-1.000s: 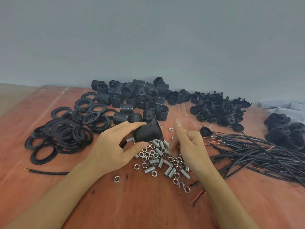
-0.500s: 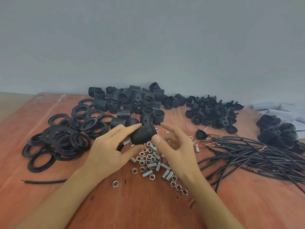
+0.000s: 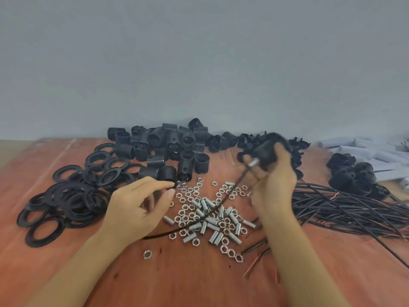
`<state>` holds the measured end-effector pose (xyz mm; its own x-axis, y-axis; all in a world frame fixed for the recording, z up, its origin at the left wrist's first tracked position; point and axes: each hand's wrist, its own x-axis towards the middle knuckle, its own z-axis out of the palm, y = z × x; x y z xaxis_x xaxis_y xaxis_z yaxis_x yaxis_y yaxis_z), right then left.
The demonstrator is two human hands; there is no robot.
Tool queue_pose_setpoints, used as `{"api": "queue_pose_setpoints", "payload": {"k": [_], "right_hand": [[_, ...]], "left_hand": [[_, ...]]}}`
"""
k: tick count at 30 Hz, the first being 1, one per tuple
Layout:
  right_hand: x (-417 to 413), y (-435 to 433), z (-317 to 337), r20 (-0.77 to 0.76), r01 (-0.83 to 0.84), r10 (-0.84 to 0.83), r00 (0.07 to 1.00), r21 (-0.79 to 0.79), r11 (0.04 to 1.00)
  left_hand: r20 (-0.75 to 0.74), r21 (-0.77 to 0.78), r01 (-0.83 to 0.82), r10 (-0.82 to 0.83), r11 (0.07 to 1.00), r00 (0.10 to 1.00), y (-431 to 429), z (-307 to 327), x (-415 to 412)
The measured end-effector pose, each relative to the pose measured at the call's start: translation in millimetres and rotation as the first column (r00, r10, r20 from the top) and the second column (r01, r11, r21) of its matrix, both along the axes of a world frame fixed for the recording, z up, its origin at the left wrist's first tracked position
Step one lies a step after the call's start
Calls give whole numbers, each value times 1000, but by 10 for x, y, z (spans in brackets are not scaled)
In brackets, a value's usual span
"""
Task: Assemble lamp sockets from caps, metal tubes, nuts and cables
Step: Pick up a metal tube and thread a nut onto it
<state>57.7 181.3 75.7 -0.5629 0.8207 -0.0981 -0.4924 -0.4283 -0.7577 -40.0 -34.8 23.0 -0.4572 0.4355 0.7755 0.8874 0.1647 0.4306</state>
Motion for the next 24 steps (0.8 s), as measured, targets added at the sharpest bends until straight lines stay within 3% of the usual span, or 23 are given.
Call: {"api": "queue_pose_setpoints", "payload": {"k": [4,8,11,14,16,21,24], "right_hand": [[41,625,351,86,79,-74,994,-59,995],[51,1277,622,370,8,-75,926,180,984],[-38,1639,617,572,-3,-288,768,453,892],[-96,1855,302,653,-61,-536,535,663,746],[-100,1921,51,660,-117,-591,465,707,697],[-39,1959,-294,680,-269,-616,399,728,630],[-40,1882,-320,671,-375,-697,252,732,569]], "left_hand": [[25,-76,3,-1,997,1000,12,-42,3],[34,-111,-11,14,994,999,6,-64,-11],[32,-142,-25,30,990,999,11,-68,-20],[45,-166,-27,35,986,998,19,-83,-23],[60,-176,-24,35,984,998,23,-100,-29],[86,-214,-7,26,977,996,35,-118,-19],[100,-261,-18,46,965,994,37,-118,-3]]}}
